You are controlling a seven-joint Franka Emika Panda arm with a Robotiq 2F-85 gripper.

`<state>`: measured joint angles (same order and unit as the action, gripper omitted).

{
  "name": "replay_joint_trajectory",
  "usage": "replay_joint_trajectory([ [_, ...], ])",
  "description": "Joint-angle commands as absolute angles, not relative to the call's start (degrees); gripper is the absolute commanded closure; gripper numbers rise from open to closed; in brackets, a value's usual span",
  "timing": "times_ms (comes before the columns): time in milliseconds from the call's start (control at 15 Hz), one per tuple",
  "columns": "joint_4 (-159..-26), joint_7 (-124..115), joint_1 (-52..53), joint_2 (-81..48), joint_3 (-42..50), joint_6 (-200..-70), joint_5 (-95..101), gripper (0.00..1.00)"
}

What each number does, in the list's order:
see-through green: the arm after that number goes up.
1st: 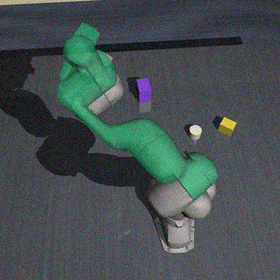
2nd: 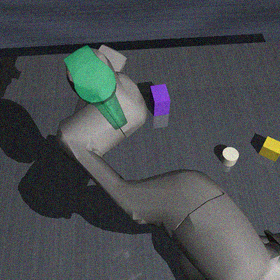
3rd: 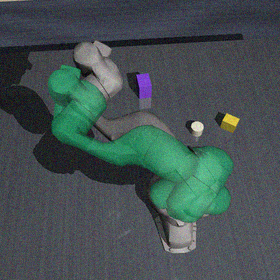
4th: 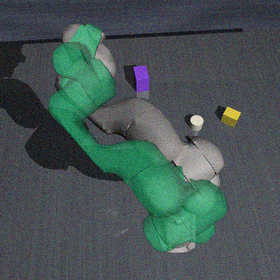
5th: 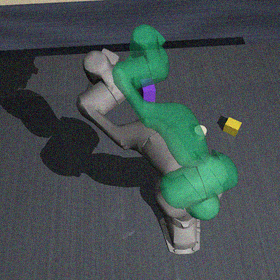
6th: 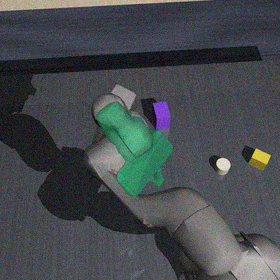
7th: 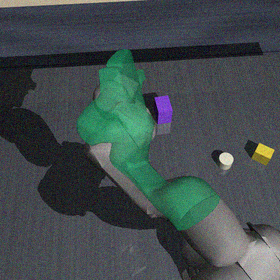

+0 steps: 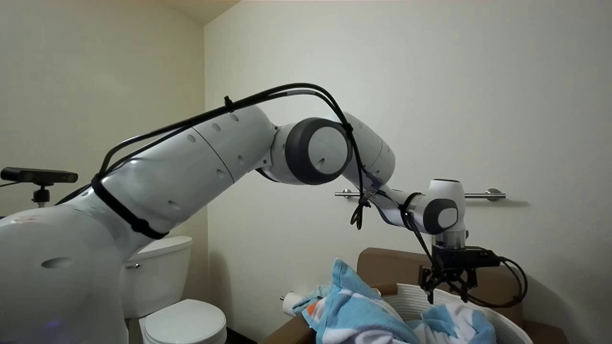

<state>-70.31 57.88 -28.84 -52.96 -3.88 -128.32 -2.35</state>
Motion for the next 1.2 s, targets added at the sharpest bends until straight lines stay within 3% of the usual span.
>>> replay_joint_trajectory([
  [0, -84.2, 60.2, -30.9, -46.1, -4.8, -132.2, -3.3, 0.00],
  [333, -89.3, 61.7, -31.3, -46.7, -2.7, -130.8, -5.7, 0.00],
  [400, -84.9, 59.4, -29.5, -49.0, -1.7, -129.4, -5.0, 0.00],
  [1133, -86.4, 59.7, -29.9, -48.9, -1.5, -129.4, -5.3, 0.00],
])
